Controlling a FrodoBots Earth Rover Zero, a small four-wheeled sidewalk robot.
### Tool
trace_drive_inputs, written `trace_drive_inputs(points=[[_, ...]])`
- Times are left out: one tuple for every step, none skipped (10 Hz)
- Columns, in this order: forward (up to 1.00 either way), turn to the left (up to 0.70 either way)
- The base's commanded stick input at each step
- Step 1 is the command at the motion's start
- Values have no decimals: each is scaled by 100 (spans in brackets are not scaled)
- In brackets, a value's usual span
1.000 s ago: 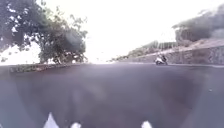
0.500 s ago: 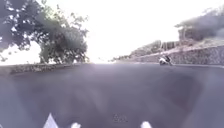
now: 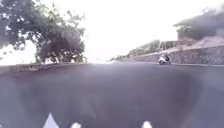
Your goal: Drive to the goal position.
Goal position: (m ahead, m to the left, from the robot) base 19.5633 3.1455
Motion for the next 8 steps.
trace_drive_inputs(points=[[85,-33],[85,-33],[85,-30],[85,-19],[85,-8],[85,-3],[85,-16],[85,-28]])
